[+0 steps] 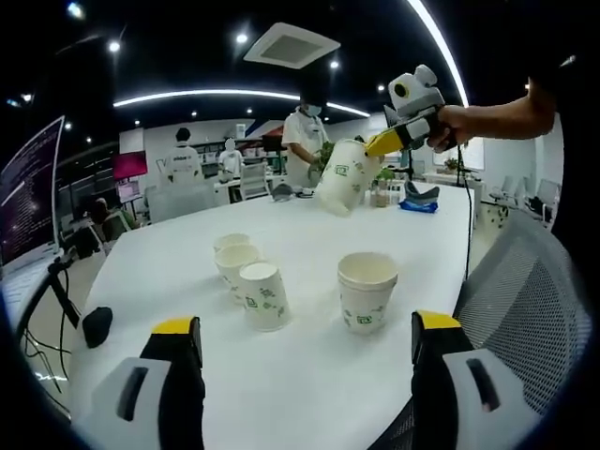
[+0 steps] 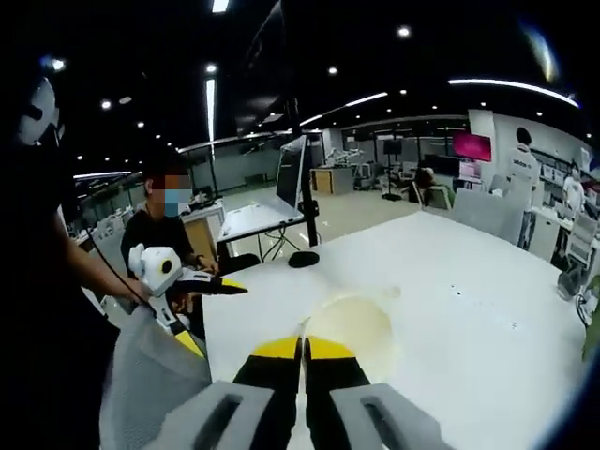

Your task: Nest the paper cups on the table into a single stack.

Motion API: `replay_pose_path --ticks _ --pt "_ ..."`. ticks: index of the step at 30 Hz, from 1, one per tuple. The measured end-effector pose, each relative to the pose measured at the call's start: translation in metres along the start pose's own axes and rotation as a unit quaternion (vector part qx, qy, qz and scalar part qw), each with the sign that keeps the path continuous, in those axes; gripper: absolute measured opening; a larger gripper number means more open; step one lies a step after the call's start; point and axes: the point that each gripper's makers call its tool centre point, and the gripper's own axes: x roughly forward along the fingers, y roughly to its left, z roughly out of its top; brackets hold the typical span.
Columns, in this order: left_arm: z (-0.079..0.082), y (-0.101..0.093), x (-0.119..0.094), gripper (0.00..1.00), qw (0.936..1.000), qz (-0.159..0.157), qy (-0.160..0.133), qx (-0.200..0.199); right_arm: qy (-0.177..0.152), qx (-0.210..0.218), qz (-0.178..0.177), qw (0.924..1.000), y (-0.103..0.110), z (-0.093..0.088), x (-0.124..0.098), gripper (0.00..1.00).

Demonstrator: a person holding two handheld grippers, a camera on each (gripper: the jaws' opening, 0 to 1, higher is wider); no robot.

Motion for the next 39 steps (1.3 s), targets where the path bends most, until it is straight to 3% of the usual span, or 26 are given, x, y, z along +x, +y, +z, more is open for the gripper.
replay_pose_path --ticks 4,10,15,18,22,28,39 --pt "-0.001 0.000 0.000 0.91 1.0000 -0.003 0.001 0.002 0.046 -0.045 0.013 0.9978 0.015 -0.012 0.001 0.00" --pt "-0.003 0.000 0.000 0.91 1.0000 -0.005 0.001 0.002 0.089 -0.085 0.026 0.9920 0.030 -0.029 0.009 0.00" --pt "-0.001 -0.002 0.000 0.91 1.0000 -0.005 0.000 0.001 0.108 -0.100 0.036 0.9884 0.039 -0.038 0.019 0.00" --pt "0.001 -0.003 0.000 0.91 1.0000 -0.006 0.000 0.001 0.138 -0.126 0.039 0.9815 0.041 -0.049 0.025 0.00" --pt "0.002 -0.003 0.000 0.91 1.0000 -0.005 -0.003 -0.001 0.153 -0.144 0.044 0.9766 0.046 -0.055 0.035 0.00" --pt "0.002 -0.001 0.000 0.91 1.0000 -0.003 -0.004 -0.002 0.176 -0.153 0.052 0.9710 0.048 -0.069 0.045 0.00" --pt "0.001 -0.001 0.000 0.91 1.0000 -0.001 -0.002 -0.001 0.186 -0.113 0.064 0.9738 0.052 -0.083 0.062 0.00"
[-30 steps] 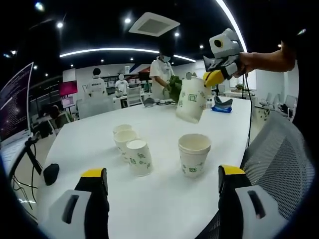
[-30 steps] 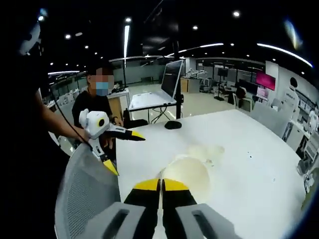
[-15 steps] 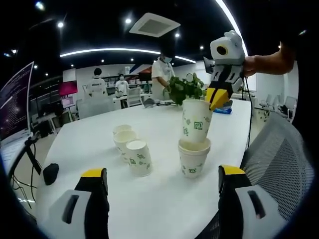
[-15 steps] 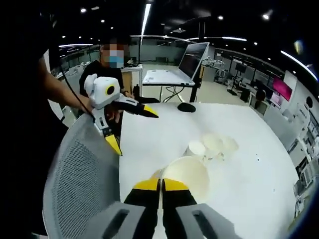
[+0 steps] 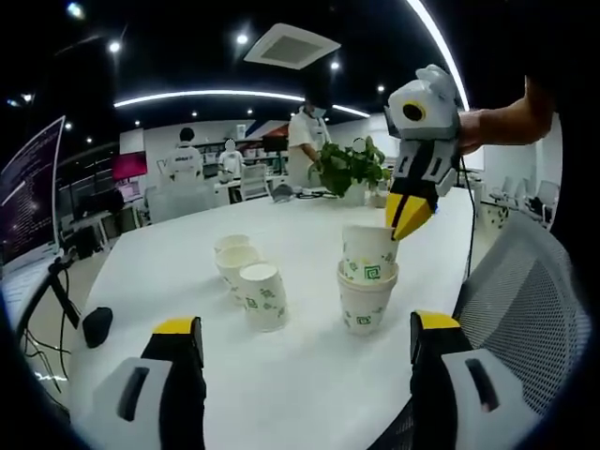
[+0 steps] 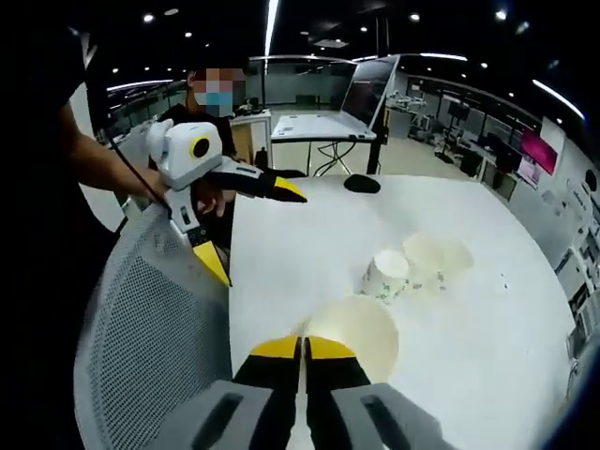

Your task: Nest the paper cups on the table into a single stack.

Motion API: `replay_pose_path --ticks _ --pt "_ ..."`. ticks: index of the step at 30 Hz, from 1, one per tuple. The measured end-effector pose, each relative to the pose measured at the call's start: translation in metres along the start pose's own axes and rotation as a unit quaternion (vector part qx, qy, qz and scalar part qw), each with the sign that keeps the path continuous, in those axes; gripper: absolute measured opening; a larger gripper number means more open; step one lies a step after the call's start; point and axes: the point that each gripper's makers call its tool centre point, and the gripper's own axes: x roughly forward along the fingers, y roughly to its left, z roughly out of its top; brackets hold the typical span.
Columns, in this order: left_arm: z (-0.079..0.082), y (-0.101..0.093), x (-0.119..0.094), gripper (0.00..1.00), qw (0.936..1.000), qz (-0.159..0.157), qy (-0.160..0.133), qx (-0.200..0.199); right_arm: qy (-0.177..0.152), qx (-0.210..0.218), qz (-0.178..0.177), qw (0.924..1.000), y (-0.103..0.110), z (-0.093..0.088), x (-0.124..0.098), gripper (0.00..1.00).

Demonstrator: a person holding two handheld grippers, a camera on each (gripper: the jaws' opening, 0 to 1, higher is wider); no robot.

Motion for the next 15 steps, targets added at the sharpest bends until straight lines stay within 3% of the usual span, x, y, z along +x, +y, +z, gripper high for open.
replay_pose_path --ticks 15 --pt "0.002 -0.001 0.000 0.91 1.0000 0.000 -0.005 -0.006 -0.007 0.063 0.020 0.9978 0.004 -0.011 0.031 0.00"
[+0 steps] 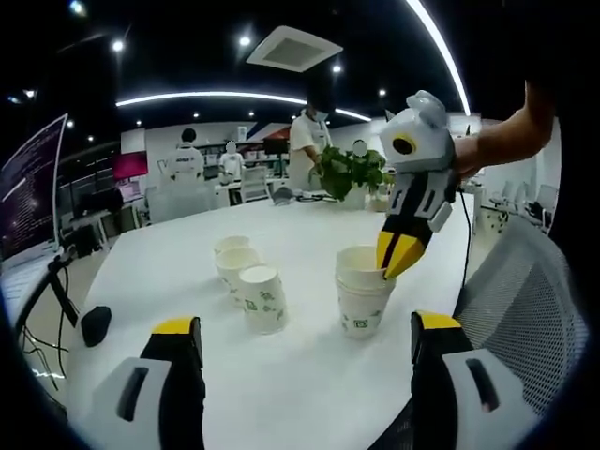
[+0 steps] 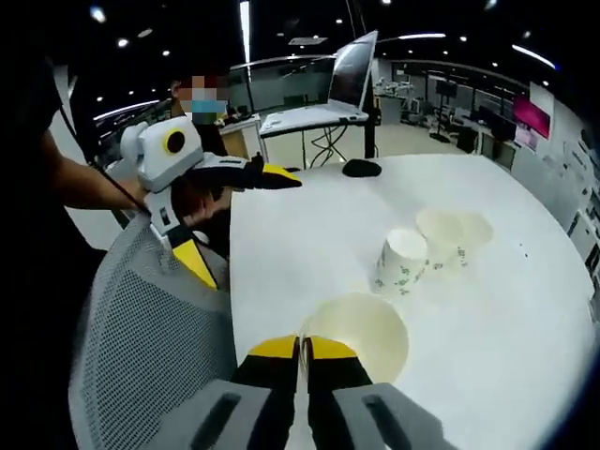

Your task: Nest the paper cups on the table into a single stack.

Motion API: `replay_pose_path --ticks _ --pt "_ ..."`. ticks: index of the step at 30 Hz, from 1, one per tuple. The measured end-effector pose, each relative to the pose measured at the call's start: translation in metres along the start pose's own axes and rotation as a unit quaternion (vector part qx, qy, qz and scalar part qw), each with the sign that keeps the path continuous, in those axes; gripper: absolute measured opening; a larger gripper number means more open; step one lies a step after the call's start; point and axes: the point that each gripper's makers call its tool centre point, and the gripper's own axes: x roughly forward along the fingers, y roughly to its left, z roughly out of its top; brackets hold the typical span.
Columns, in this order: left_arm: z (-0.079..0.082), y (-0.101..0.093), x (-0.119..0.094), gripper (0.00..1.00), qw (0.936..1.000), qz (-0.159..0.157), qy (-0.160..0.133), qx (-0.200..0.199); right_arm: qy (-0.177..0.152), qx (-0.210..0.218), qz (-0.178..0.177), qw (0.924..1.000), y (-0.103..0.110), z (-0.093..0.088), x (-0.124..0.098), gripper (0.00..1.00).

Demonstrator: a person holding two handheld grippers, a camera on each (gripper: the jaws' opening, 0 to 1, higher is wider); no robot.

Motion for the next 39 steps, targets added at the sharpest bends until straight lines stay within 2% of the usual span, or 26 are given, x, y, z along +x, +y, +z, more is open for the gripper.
replay_pose_path --ticks 13,22,26,31,35,39 --pt "-0.003 0.000 0.001 0.91 1.0000 -0.004 0.005 0.000 -0.021 0.054 0.003 0.9983 -0.003 -0.004 0.013 0.01" --pt "-0.002 0.002 0.001 0.91 1.0000 0.001 0.001 -0.002 -0.021 0.049 -0.005 0.9986 -0.003 -0.007 0.017 0.03" --pt "-0.002 0.004 0.001 0.91 0.9999 0.002 0.000 -0.013 -0.045 0.064 0.001 0.9969 0.002 0.000 0.014 0.06" --pt "-0.003 0.005 0.001 0.90 0.9997 0.002 0.005 -0.022 -0.077 0.082 -0.015 0.9935 -0.002 0.008 0.003 0.07" --pt "-0.003 0.010 0.001 0.89 0.9995 0.011 0.007 -0.028 -0.115 0.099 -0.046 0.9873 -0.010 0.013 -0.014 0.10" --pt "0.002 0.014 0.004 0.88 0.9995 0.015 0.010 -0.028 -0.138 0.101 -0.076 0.9823 -0.015 0.009 -0.030 0.16"
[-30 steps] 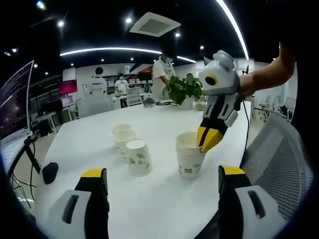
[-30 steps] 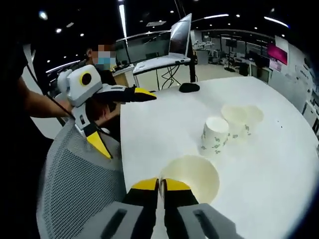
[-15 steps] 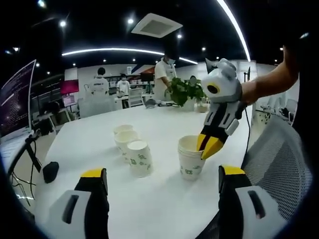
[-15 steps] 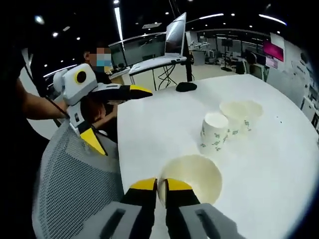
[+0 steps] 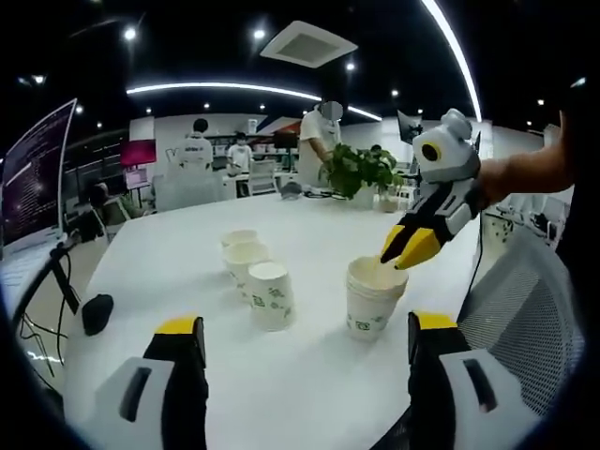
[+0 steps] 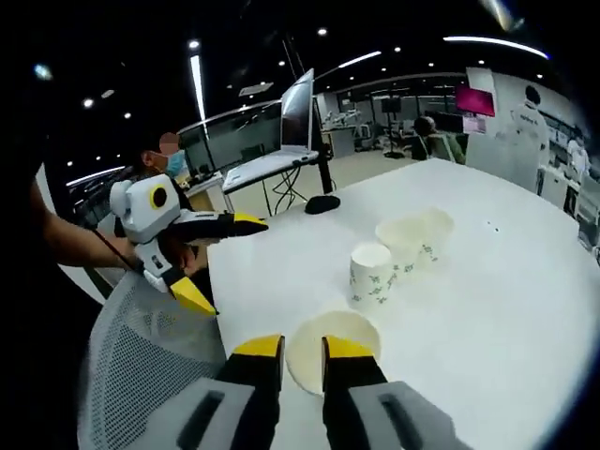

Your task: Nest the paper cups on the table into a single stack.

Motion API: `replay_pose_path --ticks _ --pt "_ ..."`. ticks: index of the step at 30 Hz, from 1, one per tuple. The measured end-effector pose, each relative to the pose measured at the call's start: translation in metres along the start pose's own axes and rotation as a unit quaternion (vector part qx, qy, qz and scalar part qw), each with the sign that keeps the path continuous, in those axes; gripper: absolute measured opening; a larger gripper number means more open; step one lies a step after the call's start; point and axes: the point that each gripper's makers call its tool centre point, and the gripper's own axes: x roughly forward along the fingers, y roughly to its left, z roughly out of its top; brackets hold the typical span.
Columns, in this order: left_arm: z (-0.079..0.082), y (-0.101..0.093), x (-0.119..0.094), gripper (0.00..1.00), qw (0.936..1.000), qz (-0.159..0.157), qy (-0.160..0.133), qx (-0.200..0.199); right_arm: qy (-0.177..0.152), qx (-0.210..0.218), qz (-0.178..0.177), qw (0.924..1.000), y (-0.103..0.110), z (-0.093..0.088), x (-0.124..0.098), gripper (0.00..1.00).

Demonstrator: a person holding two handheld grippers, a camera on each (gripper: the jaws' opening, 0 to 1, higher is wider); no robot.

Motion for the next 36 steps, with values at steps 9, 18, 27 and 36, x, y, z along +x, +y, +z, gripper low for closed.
replay_pose_path --ticks 9,18,27,36 --pt "0.021 0.017 0.022 0.84 1.0000 -0.002 -0.007 0.001 -0.050 0.017 -0.067 0.9964 -0.022 -0.003 -0.032 0.33" --pt "0.036 0.045 0.040 0.81 0.9998 0.006 -0.016 -0.011 -0.085 0.031 -0.115 0.9893 -0.037 -0.010 -0.057 0.48" --pt "0.039 0.072 0.054 0.79 0.9996 0.017 -0.016 -0.019 -0.088 0.026 -0.136 0.9864 -0.037 -0.020 -0.069 0.59" --pt "0.040 0.095 0.080 0.70 0.9984 0.028 -0.004 -0.049 -0.083 0.014 -0.159 0.9837 -0.035 -0.036 -0.078 0.80"
